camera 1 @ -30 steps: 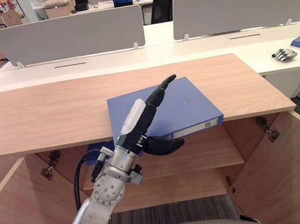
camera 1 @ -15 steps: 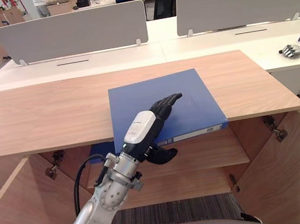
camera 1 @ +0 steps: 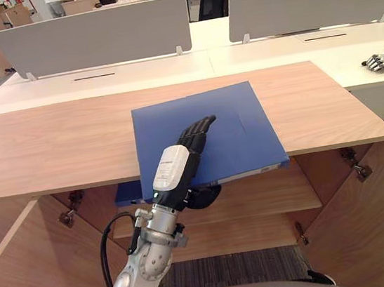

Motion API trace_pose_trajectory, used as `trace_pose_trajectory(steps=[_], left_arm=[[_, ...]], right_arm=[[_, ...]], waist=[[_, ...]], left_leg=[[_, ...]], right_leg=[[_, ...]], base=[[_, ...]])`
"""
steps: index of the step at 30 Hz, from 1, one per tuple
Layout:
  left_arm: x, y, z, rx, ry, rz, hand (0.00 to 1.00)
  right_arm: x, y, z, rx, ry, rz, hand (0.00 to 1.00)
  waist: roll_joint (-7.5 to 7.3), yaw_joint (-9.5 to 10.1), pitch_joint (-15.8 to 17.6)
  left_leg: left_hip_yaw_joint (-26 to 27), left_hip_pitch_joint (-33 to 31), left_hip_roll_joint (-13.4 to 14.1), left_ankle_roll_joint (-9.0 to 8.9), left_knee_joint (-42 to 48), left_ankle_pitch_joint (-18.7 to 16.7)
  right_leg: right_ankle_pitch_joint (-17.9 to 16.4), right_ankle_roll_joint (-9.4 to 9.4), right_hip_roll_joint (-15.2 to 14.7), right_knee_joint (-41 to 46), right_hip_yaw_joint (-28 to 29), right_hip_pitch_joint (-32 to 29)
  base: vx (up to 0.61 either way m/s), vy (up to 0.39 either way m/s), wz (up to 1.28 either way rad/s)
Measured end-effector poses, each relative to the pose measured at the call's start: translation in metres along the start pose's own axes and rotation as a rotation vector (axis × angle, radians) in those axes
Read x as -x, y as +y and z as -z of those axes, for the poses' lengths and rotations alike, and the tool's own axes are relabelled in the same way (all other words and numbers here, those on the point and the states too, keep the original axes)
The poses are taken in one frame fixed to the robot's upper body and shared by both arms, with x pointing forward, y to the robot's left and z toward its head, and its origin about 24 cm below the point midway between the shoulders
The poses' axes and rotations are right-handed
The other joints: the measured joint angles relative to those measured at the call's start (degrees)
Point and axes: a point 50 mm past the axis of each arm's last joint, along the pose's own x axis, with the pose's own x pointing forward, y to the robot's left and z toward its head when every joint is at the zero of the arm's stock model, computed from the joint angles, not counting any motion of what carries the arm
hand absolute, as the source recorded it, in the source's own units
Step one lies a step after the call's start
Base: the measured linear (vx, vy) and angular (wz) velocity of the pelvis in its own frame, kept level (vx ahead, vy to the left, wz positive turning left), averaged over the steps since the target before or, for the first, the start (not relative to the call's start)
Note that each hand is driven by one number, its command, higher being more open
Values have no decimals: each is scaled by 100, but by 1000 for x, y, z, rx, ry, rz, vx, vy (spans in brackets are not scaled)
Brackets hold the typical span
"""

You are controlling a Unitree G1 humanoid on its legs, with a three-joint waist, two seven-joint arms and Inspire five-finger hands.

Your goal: Walk over to the cabinet, pick up the folder, carry it to the office cabinet, place the folder inside the office cabinet, then close the office cabinet door

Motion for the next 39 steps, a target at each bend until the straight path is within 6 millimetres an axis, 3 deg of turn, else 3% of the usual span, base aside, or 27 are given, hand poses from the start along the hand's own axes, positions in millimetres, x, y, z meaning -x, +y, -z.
trace_pose_trajectory(steps=[22, 39], left_arm=[[-4, 14, -21, 46, -48, -113, 100], [13, 27, -5, -10, 59, -151, 100]], right_arm=[[0, 0, 5, 2, 24, 0, 100], [0, -3, 12, -11, 48, -2, 100]], waist=[[38, 66, -30], [64, 165, -114]], left_leg=[[49, -89, 25, 2, 108, -70], [13, -102, 31, 1, 135, -72]], right_leg=[[15, 26, 13, -3, 98, -1], [-22, 19, 12, 70, 84, -15]], base=[[-5, -3, -1], [-1, -2, 0]])
